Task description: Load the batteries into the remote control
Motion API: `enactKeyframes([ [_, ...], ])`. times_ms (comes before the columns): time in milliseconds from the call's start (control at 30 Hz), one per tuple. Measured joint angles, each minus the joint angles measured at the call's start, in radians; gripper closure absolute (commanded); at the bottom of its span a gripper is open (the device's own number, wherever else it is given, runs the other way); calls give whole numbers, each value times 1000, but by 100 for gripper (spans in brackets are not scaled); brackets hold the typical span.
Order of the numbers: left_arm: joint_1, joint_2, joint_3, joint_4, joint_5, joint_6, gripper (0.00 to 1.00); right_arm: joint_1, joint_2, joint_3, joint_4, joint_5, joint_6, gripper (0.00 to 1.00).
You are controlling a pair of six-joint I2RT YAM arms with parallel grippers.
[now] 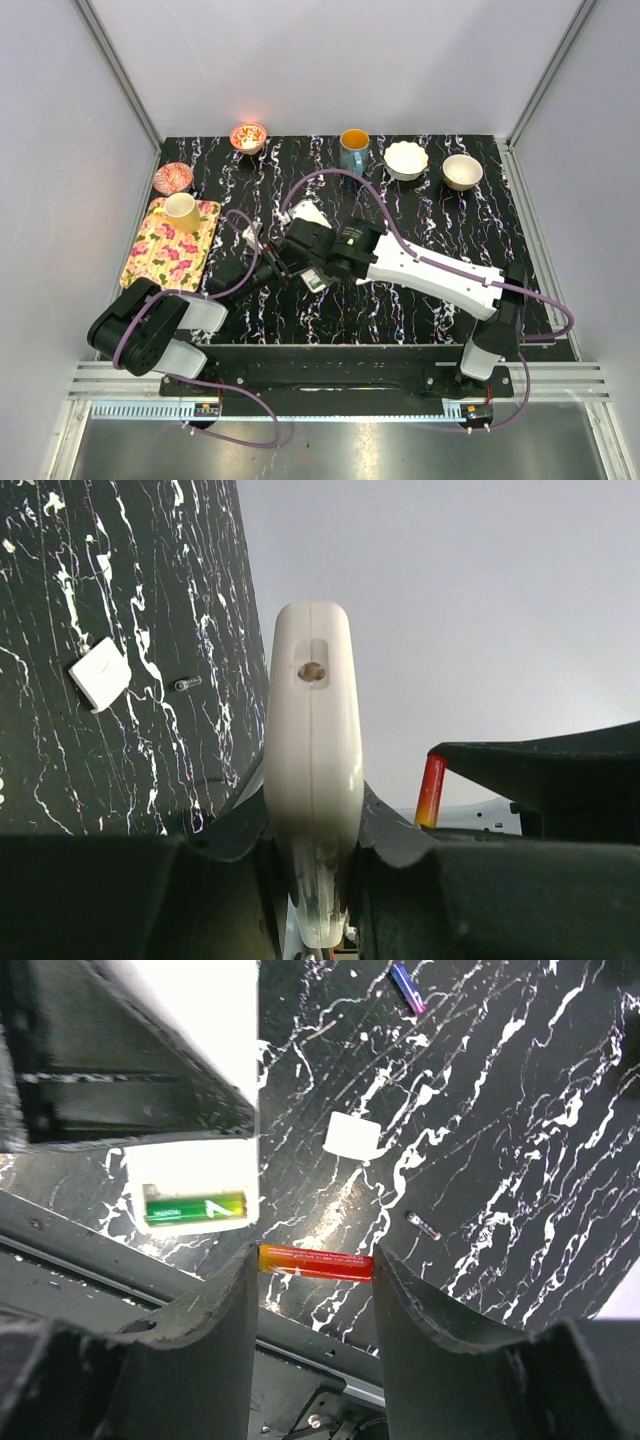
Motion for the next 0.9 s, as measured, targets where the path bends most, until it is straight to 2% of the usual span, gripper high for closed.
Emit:
enactKeyframes([
  [367,-26,-25,14,1,-17,16,100,50,50,85,-11,1,-8,100],
  [900,-38,-41,23,4,-53,14,100,50,57,75,-14,-11,5,100],
])
